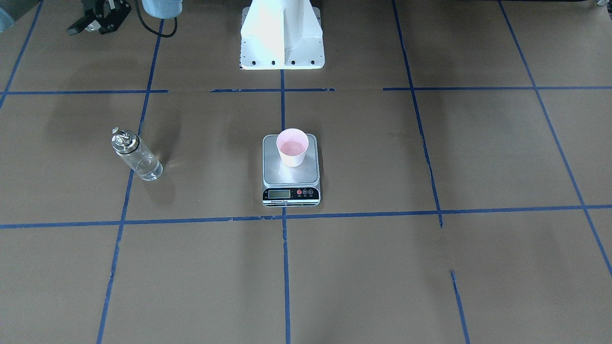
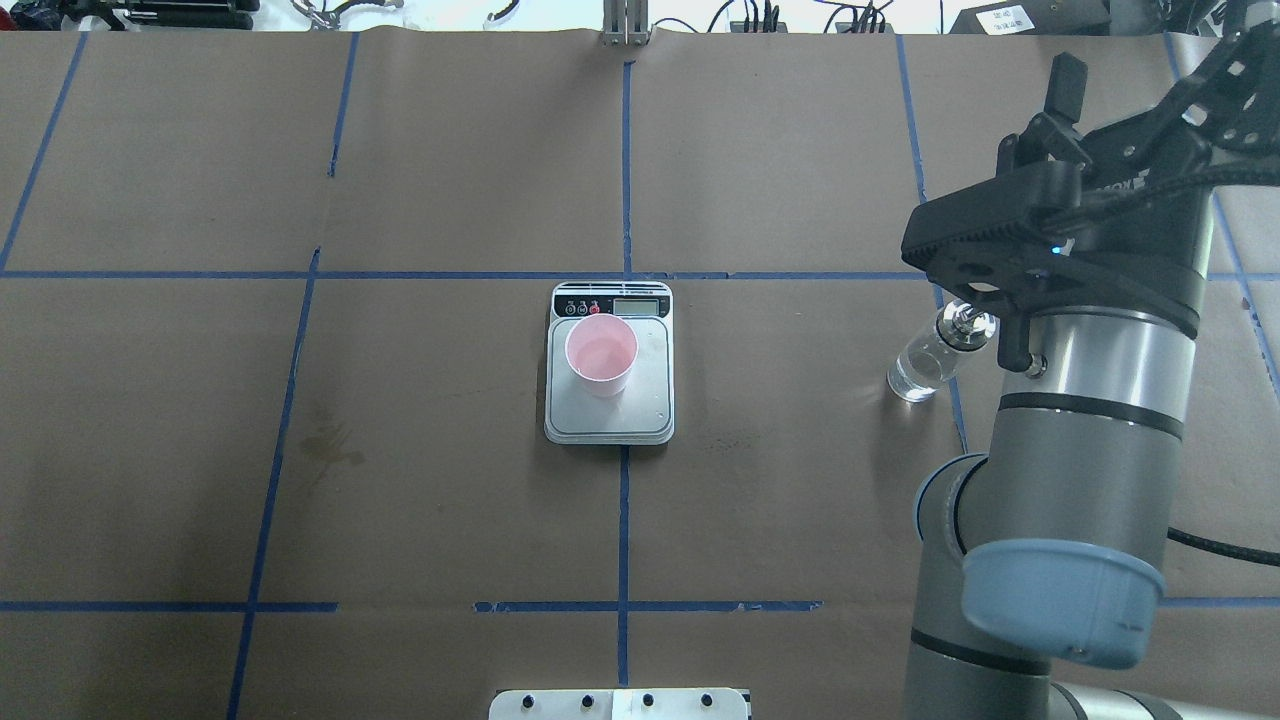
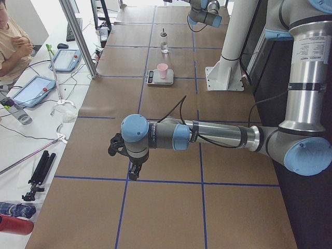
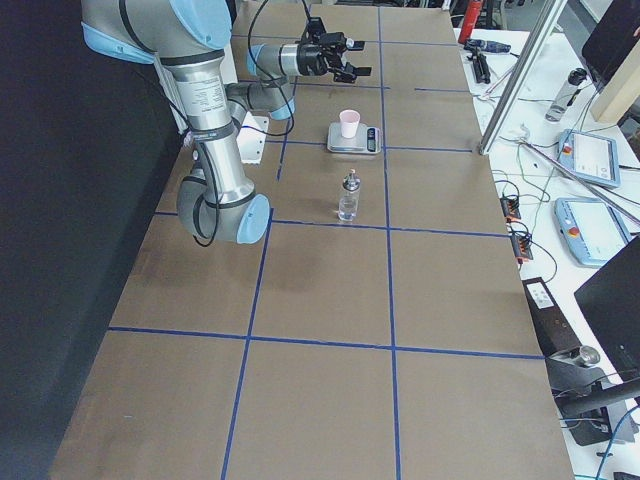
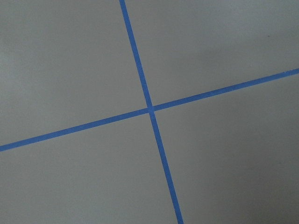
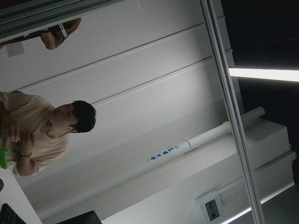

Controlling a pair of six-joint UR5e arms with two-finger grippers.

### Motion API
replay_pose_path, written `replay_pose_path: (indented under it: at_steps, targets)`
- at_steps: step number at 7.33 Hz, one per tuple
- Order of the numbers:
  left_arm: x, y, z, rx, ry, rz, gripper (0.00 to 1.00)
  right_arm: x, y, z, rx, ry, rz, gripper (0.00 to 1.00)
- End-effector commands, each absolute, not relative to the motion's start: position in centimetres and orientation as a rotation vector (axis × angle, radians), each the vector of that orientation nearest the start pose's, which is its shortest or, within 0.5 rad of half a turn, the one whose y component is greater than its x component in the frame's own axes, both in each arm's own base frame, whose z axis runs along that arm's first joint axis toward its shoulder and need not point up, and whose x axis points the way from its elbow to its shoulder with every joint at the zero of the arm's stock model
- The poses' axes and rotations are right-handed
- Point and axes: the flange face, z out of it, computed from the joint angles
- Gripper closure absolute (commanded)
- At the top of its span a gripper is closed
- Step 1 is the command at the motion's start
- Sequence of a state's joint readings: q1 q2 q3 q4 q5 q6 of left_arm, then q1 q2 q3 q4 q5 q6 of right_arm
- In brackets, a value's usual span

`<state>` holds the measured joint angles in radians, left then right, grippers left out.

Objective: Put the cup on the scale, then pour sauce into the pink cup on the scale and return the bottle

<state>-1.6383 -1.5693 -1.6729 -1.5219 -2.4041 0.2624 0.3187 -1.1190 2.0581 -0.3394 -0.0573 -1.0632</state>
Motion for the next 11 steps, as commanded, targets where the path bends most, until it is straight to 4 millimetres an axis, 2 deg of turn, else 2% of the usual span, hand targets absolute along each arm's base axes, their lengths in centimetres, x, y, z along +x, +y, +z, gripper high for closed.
replay_pose_path:
  at_steps: [1, 2, 3, 4, 5, 6, 7, 8, 9, 10, 11]
  targets:
    - [-9.3, -48.7, 61.2, 0.181, 0.817, 0.203, 0.00, -25.3, -36.6, 13.7, 1.371, 0.776, -0.167, 0.00]
    - [-9.3, -48.7, 61.2, 0.181, 0.817, 0.203, 0.00, -26.1, -37.9, 13.9, 1.345, 0.824, -0.191, 0.00]
    - [-9.3, -48.7, 61.2, 0.180, 0.817, 0.203, 0.00, -27.2, -39.7, 15.1, 1.337, 0.837, -0.172, 0.00]
    - [-9.3, -48.7, 61.2, 0.181, 0.817, 0.203, 0.00, -27.9, -40.1, 14.9, 1.412, 0.714, -0.065, 0.00]
    - [-9.3, -48.7, 61.2, 0.180, 0.817, 0.203, 0.00, -28.2, -41.0, 13.1, 1.481, 0.591, 0.014, 0.00]
    - [-9.3, -48.7, 61.2, 0.180, 0.817, 0.203, 0.00, -27.7, -42.3, 12.9, 1.513, 0.519, 0.063, 0.00]
    - [-9.3, -48.7, 61.2, 0.180, 0.817, 0.203, 0.00, -26.9, -43.9, 14.0, 1.547, 0.438, 0.072, 0.00]
    - [-9.3, -48.7, 61.2, 0.180, 0.817, 0.203, 0.00, -25.9, -44.9, 16.3, 1.572, 0.318, 0.150, 0.00]
    - [-9.3, -48.7, 61.2, 0.180, 0.817, 0.203, 0.00, -24.5, -44.6, 19.1, 1.570, 0.261, 0.187, 0.00]
    - [-9.3, -48.7, 61.2, 0.180, 0.817, 0.203, 0.00, -22.6, -44.2, 21.4, 1.556, 0.274, 0.166, 0.00]
    - [-9.3, -48.7, 61.2, 0.180, 0.817, 0.203, 0.00, -17.5, -43.4, 24.8, 1.527, 0.286, 0.099, 0.00]
